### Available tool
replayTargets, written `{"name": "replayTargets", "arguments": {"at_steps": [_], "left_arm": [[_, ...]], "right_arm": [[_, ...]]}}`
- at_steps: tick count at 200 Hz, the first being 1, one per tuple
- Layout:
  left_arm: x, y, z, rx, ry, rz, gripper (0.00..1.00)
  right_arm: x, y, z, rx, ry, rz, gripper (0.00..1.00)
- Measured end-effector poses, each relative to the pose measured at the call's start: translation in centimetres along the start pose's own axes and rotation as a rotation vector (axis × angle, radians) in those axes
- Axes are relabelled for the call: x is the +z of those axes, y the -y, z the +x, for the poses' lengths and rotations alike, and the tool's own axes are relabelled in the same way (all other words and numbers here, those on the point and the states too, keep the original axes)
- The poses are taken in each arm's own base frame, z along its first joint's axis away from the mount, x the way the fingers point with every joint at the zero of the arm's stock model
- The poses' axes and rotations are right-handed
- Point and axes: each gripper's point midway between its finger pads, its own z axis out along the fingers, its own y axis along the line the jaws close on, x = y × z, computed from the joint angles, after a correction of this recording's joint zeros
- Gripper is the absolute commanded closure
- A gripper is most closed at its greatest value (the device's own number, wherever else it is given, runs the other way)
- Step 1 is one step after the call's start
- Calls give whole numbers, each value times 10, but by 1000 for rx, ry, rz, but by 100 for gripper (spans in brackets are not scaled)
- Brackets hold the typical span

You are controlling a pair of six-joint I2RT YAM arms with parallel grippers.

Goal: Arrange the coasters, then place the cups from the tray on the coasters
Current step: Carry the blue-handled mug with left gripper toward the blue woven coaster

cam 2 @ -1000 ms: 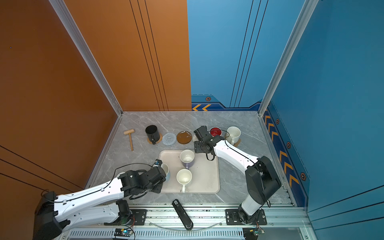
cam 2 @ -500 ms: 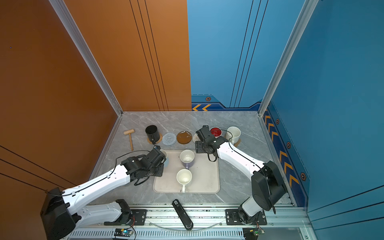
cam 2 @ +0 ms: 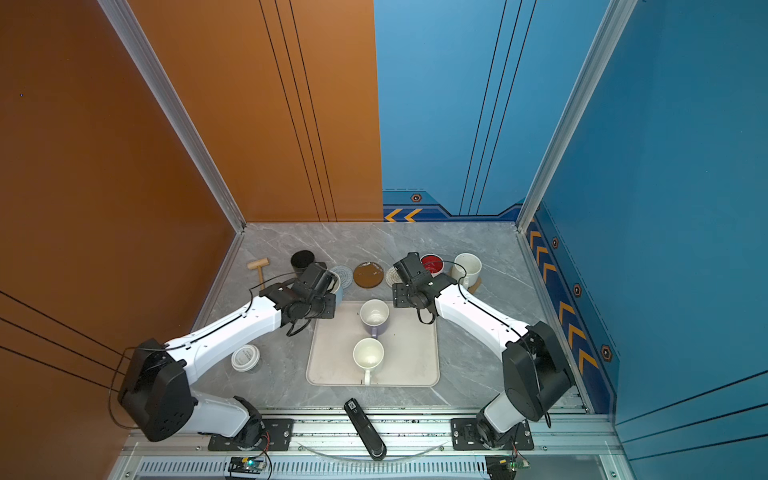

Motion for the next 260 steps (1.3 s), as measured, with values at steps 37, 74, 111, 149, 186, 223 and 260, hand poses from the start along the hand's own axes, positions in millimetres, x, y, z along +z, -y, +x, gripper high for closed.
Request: {"name": "replayTargets", "arguments": {"at_steps": [37,74,111,149,186,223,260], "left_arm": [[24,-2,-17,-8,-13,-14,100],[39,-4,-33,-22,-12,-17,100],[52,7,-56,-16,10,13,100],[65,10,-61,-17,1,24,100],[72,1,-61,-30,-11,8,100],[74,-1,-61,-26,-14,4,100],[81,-2,-62,-21,-22,-2,100]], "right_arm": [[0,2,-1,6,-1,1,22],[1,5,-2,12,0,5,22],[1,5,-2,22,-9,-9,22],[2,7,-3,28,-10,-9,22],[2,9,-3,33,-11,-9,22],[2,9,-3,33,-12,-11,22],[2,8,-3,33,-14,-16,22]]}}
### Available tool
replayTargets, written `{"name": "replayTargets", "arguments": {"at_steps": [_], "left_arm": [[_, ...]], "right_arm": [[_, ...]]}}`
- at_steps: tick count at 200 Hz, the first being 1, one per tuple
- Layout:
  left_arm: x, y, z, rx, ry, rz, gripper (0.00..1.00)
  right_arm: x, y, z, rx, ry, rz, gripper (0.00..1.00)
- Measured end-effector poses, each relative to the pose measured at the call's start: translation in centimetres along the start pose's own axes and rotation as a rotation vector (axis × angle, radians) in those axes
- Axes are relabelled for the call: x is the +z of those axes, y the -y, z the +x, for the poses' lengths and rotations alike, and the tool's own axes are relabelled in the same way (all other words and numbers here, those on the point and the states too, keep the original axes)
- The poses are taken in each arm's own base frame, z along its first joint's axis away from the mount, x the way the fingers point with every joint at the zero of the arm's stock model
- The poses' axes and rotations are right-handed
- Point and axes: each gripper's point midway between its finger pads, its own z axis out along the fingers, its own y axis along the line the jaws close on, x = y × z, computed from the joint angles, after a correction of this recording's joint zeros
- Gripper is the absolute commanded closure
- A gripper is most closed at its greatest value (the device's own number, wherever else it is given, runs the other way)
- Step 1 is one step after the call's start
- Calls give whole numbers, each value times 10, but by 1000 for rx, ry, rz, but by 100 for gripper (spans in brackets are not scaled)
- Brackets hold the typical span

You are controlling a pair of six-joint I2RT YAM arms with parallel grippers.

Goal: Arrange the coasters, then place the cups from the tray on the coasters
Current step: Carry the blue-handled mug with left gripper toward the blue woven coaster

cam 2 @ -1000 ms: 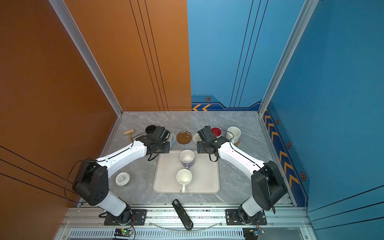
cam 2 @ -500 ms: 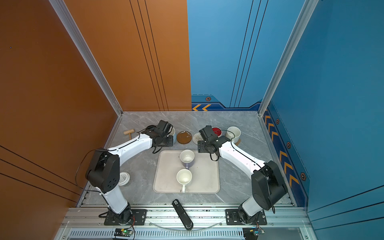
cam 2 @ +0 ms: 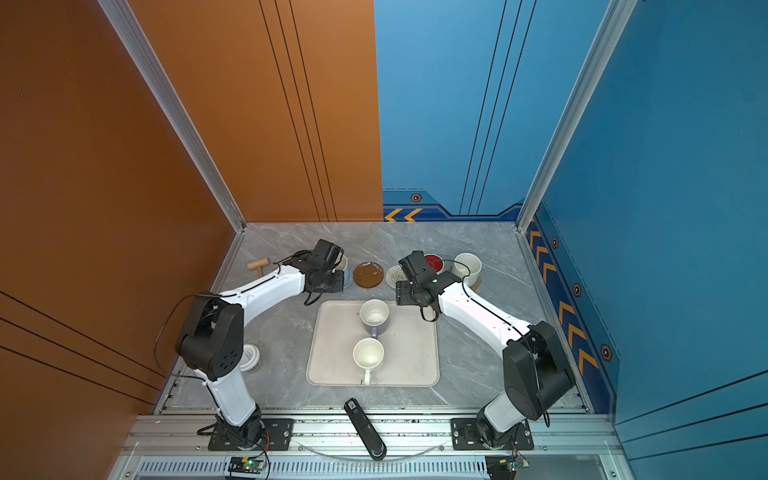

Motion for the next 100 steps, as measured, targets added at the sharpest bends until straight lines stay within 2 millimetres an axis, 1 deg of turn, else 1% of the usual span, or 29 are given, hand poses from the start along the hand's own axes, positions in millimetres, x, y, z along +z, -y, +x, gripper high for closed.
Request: {"name": "replayTargets", "arguments": {"at_steps": [15,100], "left_arm": [[2,0,0,3,-4,-2,100],[2,-4,-2,-1,3,-14,100]], "right_arm": [[0,-1,0,0,-2,-3,22],[0,-2,1,11,-6,-9,22]]}}
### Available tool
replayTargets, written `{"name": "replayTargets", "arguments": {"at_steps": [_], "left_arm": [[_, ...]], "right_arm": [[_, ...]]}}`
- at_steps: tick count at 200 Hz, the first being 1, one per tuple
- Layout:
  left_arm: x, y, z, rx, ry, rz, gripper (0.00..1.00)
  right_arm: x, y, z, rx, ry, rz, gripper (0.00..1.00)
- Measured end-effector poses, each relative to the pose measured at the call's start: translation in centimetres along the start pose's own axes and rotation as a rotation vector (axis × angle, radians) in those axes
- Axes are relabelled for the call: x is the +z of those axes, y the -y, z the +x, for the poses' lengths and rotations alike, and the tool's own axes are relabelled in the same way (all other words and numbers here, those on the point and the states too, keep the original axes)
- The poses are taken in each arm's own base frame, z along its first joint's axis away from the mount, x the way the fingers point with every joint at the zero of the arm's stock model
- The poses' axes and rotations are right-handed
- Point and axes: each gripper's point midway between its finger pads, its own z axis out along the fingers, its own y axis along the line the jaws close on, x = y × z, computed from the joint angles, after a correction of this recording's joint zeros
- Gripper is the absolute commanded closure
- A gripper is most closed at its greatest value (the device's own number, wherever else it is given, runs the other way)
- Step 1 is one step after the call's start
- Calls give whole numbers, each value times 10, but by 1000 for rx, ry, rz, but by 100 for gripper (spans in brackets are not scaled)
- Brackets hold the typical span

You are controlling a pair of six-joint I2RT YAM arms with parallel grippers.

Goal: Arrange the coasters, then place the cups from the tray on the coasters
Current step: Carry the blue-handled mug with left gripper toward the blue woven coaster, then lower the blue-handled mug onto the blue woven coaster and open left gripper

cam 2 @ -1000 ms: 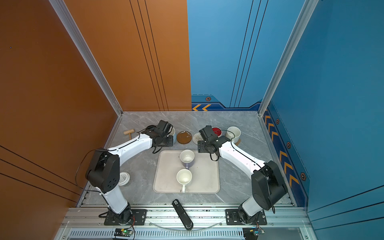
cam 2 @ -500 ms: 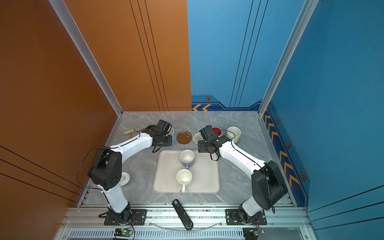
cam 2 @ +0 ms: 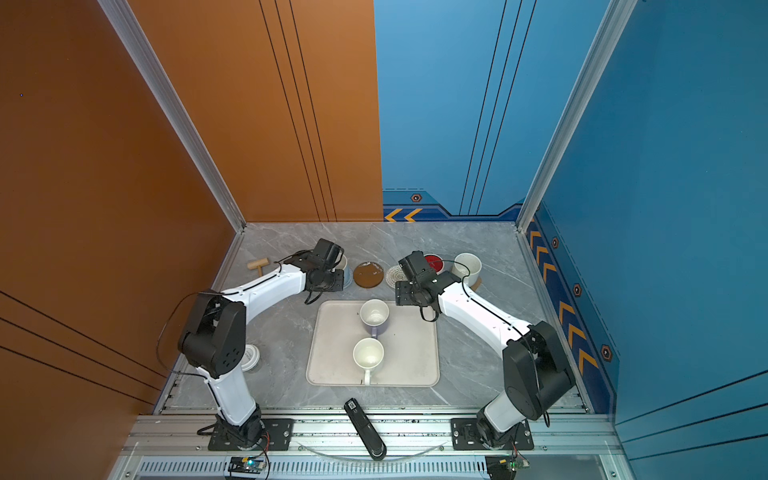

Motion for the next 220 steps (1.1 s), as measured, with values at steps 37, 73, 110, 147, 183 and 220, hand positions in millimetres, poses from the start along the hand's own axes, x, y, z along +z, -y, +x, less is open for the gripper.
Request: {"name": "replayTargets", "arguments": {"at_steps": [37,73,110,147,183,220], "left_arm": [[3,-4,1,-3,-5,-14,100],[9,-5,0,-2,-8,-24,100],[10,-5,-1,-3,-5,-26,100],[10,-5,-1,-5,-4,-27,91],[10,-5,-4,-13,7,-24,67],[10,-5,-7,-21,17,-22,59]], "right_arm": [[1,0,1,4,-3,2,22],[4,1,2,3,-12,6,22],[6,1,3,2,-17,8,22],[6,1,3,2,-17,8,22],[6,1,4,2,-18,6,22],[6,0,4,1,-18,5,22]]}}
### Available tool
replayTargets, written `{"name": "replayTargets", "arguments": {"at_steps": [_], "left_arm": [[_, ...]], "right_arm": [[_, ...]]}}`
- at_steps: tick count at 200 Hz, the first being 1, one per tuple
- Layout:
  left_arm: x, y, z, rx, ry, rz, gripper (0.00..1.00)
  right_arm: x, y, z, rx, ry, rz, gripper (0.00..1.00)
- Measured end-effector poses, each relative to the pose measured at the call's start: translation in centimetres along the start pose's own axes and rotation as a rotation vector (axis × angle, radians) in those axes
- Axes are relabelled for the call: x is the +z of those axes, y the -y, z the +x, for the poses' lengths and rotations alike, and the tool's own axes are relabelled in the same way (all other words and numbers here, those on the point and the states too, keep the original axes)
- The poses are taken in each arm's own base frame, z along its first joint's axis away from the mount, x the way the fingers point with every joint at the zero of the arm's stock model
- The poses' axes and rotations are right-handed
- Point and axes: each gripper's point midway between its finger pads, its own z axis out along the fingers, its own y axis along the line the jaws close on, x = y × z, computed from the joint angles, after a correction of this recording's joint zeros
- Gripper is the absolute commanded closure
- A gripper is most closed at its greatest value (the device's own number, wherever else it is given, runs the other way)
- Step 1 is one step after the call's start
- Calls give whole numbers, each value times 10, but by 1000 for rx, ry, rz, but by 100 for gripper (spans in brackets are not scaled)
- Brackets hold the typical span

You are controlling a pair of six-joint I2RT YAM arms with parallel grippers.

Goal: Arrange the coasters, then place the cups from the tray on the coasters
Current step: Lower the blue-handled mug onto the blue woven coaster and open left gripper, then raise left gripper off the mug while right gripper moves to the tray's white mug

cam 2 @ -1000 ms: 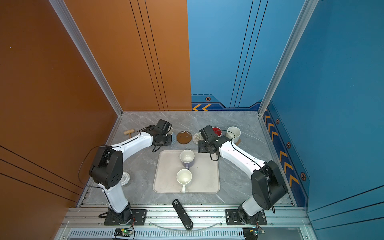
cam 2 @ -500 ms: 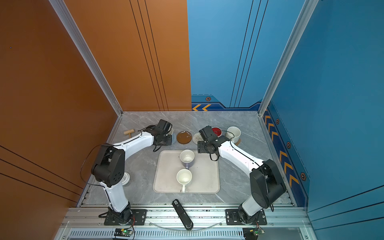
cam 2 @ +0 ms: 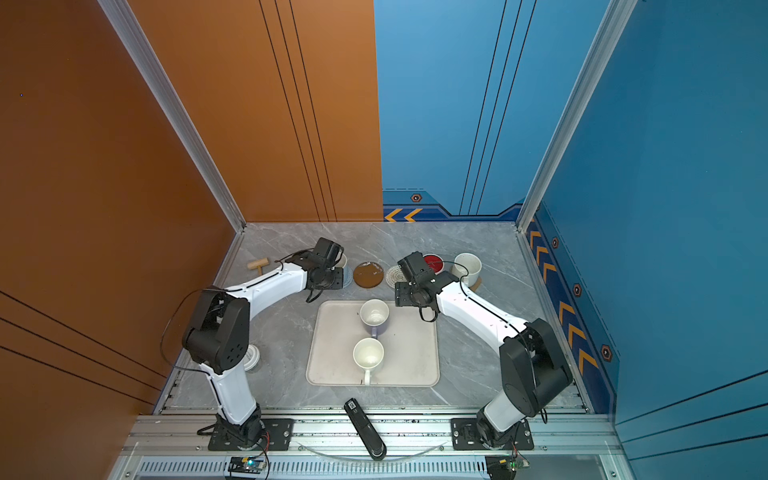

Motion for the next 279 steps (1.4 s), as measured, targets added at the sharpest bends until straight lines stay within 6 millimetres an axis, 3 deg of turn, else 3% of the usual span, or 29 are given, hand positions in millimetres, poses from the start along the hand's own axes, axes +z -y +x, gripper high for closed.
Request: {"name": "replayTargets", "arguments": {"at_steps": [47,71,123,141,167,201,243,279], "left_arm": [[-1,0,-1,0,5,-1,56],[-13,-2,-7,-3,28,-1,55],[-88,-2,-46,-35,209,49,52],[-112,-3,-49,-38,257,65,52],[-130,-1,-38,-24,281,83,52],[-146,-2,-18,-4,291,99,50],[-168,-9,-4,-18,333,111,50],[-172,-10,9,-18,336,113,50]], "right_arm": [[0,0,0,0,0,-1,22],[-1,-3,1,-5,-1,-4,22],[-19,-15,-2,-28,21,-29,22],[-35,-21,-2,-46,45,-38,22],[-63,-38,1,-89,87,-54,22],[-97,-80,29,-186,101,-115,23],[-119,-120,86,-284,58,-164,24],[-133,-133,127,-339,36,-157,24]]}}
